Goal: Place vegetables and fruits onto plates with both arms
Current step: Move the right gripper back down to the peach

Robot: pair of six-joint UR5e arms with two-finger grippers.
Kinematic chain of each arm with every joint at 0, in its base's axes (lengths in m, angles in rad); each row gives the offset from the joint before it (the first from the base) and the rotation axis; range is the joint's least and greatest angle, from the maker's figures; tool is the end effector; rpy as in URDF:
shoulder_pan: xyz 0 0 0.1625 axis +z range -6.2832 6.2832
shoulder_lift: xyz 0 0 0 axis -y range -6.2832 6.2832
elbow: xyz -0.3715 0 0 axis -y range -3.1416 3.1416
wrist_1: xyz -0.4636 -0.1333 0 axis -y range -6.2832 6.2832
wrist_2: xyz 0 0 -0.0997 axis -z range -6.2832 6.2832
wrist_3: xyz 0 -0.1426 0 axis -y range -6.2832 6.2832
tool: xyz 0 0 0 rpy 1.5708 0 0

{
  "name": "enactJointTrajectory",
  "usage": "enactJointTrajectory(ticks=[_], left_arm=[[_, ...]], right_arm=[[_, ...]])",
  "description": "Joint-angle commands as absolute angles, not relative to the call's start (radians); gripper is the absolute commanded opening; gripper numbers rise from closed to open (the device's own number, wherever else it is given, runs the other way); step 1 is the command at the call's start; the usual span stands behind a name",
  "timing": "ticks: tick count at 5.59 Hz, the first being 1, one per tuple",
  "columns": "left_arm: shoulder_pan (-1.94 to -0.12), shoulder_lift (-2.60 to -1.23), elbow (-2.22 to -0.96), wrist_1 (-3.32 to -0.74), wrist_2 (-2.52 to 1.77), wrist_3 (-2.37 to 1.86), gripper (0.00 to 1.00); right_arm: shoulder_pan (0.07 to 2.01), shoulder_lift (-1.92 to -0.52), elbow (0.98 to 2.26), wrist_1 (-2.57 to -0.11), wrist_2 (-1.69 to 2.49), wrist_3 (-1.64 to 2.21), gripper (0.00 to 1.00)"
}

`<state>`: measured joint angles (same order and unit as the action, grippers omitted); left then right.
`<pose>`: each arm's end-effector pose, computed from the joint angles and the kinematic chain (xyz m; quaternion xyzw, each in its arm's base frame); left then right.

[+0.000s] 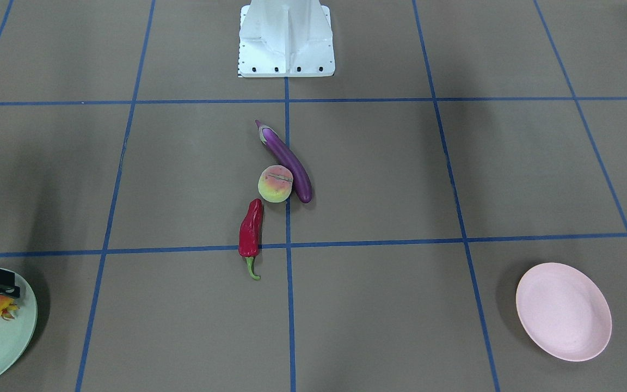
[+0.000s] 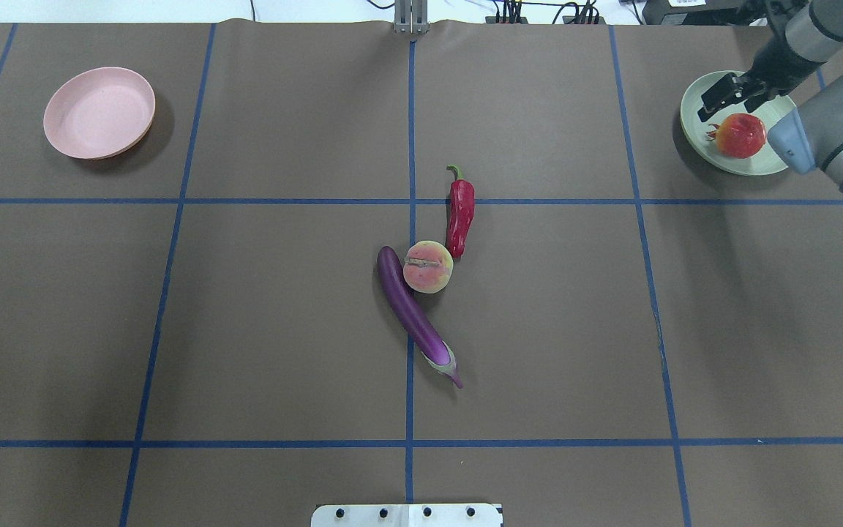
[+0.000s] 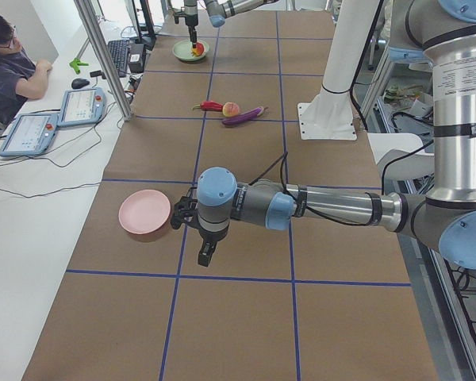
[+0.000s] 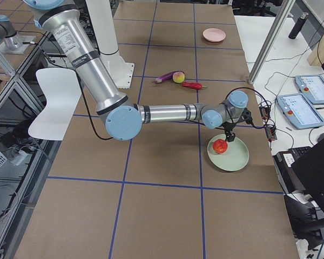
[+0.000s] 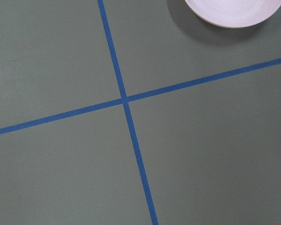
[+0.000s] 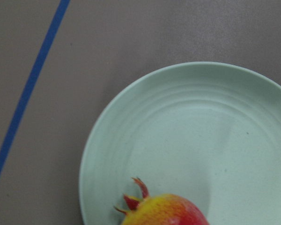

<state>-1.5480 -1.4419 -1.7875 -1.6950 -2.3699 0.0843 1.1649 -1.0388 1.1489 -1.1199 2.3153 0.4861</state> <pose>-0.0189 -0.5330 0.5665 0.1093 0.3836 0.0901 0.9125 -0.2780 -0.7398 0.4675 0.0819 -0.4265 -0.0647 0.8984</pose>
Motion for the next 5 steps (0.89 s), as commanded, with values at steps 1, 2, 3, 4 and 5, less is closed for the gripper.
enactJointTrajectory(ticks=[1, 2, 3, 4, 5], left_arm=[[-1.548, -1.442, -1.787, -1.695, -2.368, 0.084, 1.0], [-1.548, -1.442, -1.787, -1.695, -2.37, 0.084, 1.0], [-1.548, -1.442, -1.787, -1.695, -2.37, 0.084, 1.0], [-1.548, -1.443, -1.787, -1.697, -2.368, 0.084, 1.0], [-1.548, -1.442, -1.787, -1.695, -2.368, 0.084, 1.0]], right_arm=[[1.0, -1.032, 1.384, -1.133, 2.21, 0.992, 1.0], [0.895, -0.996, 1.452, -1.152, 2.125, 1.194, 1.0], [0.793, -0.9, 1.51, -1.296, 2.033, 1.332, 1.0], [0.688, -0.803, 1.55, -1.485, 1.92, 1.418, 1.0], [0.596, -0.714, 1.545, -1.623, 1.84, 1.509, 1.0]])
